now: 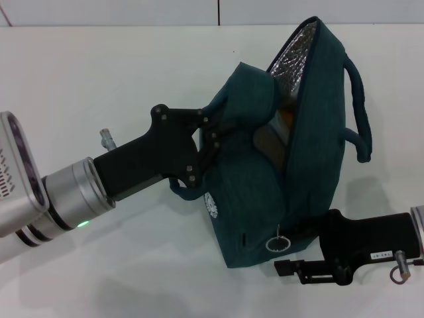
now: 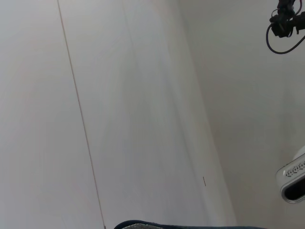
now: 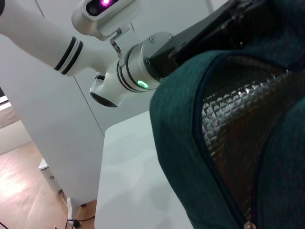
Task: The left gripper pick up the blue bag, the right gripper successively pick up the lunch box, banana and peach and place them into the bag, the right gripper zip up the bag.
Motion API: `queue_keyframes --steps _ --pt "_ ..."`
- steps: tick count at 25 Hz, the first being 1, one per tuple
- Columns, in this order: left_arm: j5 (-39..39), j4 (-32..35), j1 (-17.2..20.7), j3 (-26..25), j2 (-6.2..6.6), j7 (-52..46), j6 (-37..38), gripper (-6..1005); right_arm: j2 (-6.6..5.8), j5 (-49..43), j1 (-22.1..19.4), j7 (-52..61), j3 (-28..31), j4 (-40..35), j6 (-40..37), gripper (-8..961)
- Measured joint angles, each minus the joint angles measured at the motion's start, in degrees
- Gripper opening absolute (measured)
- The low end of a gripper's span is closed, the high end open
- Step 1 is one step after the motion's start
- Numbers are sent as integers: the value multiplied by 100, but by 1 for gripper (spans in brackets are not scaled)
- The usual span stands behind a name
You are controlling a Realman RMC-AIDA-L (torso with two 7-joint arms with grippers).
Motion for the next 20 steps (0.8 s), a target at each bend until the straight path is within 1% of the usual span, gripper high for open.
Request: queue_keyframes --steps 7,8,13,20 --pt "-5 -3 -10 0 0 12 -11 44 2 11 149 16 -17 174 19 426" --pt "-6 -3 -11 0 0 12 -11 44 2 11 232 152 -41 266 122 422" --pt "-15 -3 -29 0 0 14 -11 45 2 -8 283 289 -83 278 202 405" --pt "-40 -2 -28 0 0 24 -11 45 2 19 279 155 -106 203 225 206"
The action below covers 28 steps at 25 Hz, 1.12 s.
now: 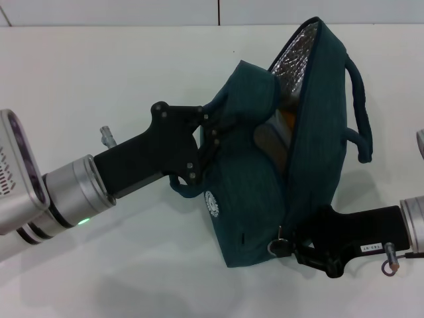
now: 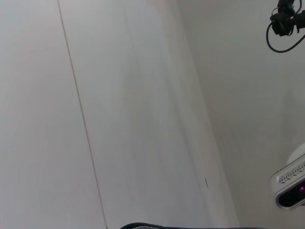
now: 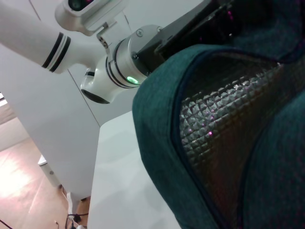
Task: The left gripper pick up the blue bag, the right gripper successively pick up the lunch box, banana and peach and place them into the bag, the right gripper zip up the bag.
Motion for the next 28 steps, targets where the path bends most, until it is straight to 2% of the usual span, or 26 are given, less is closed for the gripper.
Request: queue_keyframes --steps 4,7,16,23,28 --pt "-14 0 25 -14 0 5 -3 45 -2 170 -136 -319 -38 -150 -86 56" --pt "-25 0 65 -42 0 70 -24 45 -20 406 -332 -552 -42 -316 -197 4" --pt "-38 -111 45 -46 0 299 -125 45 -62 1160 -929 -1458 18 -746 -647 4" --pt "-71 -125 36 -52 -1 385 -137 45 -62 1606 -1057 -1929 -2 -714 -714 4" --pt "-642 -330 18 -37 -15 510 -132 45 -66 1490 -1013 -1947 -89 -691 -720 4"
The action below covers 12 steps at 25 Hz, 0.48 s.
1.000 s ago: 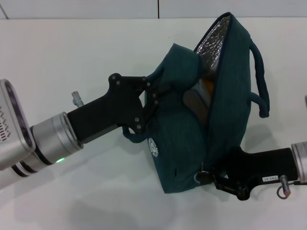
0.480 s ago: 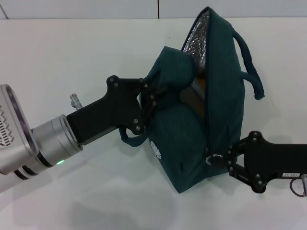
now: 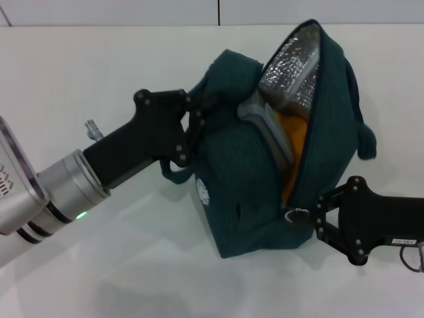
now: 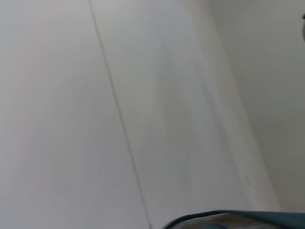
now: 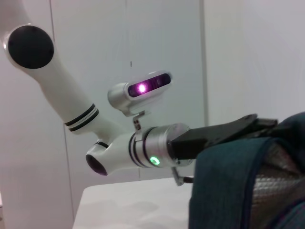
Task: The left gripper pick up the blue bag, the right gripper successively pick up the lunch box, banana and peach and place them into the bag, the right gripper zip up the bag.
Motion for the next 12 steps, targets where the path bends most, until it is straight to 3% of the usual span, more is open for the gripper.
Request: queue_keyframes --steps 2,12 --pt "-92 -17 0 5 -1 51 24 45 -3 -4 4 -1 -25 9 -2 4" --pt "-75 -69 -80 47 19 -135 32 289 -13 -5 3 1 -43 11 -5 4"
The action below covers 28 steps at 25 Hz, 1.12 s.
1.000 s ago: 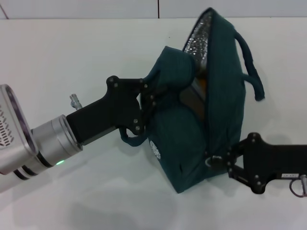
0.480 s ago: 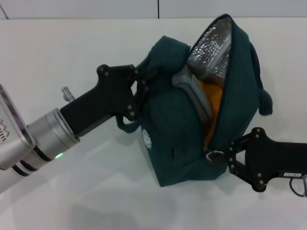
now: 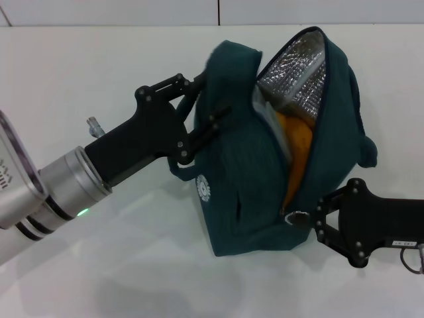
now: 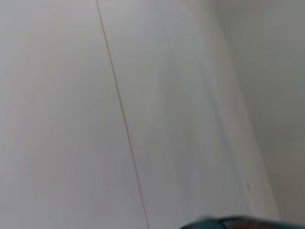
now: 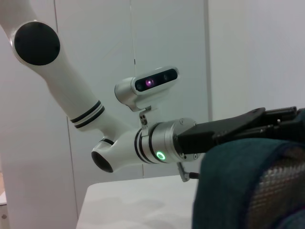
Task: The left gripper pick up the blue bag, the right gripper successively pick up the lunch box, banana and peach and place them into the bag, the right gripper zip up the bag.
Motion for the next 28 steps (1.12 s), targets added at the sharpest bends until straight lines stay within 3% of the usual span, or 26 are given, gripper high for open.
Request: queue_keyframes --steps 7,10,15,21,28 --pt "-25 59 -3 -1 21 -660 199 439 1 0 19 21 -71 -25 0 4" --pt "-42 121 -6 -27 41 -998 242 671 10 0 22 19 -71 -29 0 4" --pt "-75 376 234 -82 58 -1364 660 849 25 29 91 -6 -68 -18 1 4" --pt "-6 680 820 -31 68 -1118 1073 847 62 300 224 -50 -72 15 12 4" --pt "83 422 1311 6 33 -190 1035 845 64 824 470 -202 -75 166 77 4"
